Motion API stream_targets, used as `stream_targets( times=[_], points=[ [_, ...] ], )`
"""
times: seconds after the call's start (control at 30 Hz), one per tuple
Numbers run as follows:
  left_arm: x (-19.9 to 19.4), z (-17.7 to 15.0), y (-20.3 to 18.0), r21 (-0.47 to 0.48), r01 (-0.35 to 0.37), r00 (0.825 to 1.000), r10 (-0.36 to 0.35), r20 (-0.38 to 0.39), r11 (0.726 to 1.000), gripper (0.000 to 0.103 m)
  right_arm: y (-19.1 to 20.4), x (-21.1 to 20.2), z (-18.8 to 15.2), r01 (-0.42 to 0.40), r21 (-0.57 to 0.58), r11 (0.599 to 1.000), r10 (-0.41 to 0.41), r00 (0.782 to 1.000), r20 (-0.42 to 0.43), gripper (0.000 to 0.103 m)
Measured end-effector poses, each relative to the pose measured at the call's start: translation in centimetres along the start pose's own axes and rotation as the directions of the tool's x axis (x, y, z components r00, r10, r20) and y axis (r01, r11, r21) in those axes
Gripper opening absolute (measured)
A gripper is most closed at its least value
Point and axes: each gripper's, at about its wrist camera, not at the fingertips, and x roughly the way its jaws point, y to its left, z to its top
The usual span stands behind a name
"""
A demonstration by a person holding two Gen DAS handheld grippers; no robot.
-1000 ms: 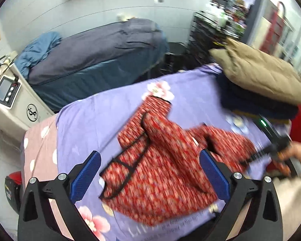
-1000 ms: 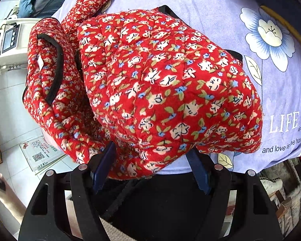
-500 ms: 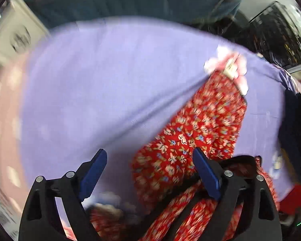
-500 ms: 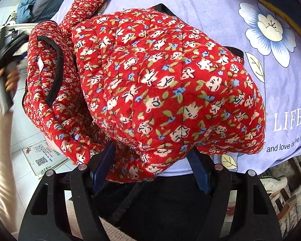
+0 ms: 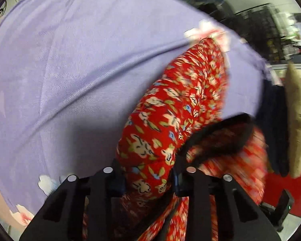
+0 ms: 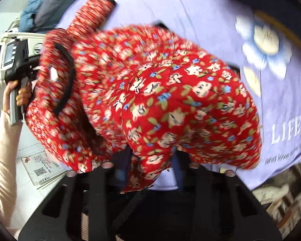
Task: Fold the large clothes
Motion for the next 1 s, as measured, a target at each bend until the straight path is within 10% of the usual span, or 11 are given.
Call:
stream_targets(
  times=[0.33,0.57,0.7,0.77,1.0],
  points=[
    [-15.3,-9.5,1.3,0.001,0.096,0.959,-0.093,0.267,0.995,0.026,7.6,-12.0,2.7,-0.097,-0.309,0.946,0.192,0.936,0.295,0.016],
    [-27.5,-16.6,3.2,-0.065,0.072,0.853,-0.027,0.521,0.995,0.026,11.0,-18.9,5.5,-0.155,-0.515,0.843,0.390,0.835,0.388,0.016],
    [-28.1,-17.4,4.9,-0.132,0.008,0.829,0.067,0.555,0.991,0.039,7.9,-16.8,10.7,-0.217,-0.379,0.900,0.361,0.858,0.366,0.023],
    [-26.3,-17.0,5.2,-0.181,-0.048,0.832,0.140,0.537,0.982,0.044,6.6,-14.3,12.6,-0.172,-0.303,0.937,0.287,0.875,0.391,0.062],
    [-14.8,-15.3,4.9,-0.287,-0.065,0.902,0.179,0.392,0.956,0.059,3.8,-4.5,11.9,-0.051,-0.128,0.990,0.089,0.947,0.307,0.067]
  ],
)
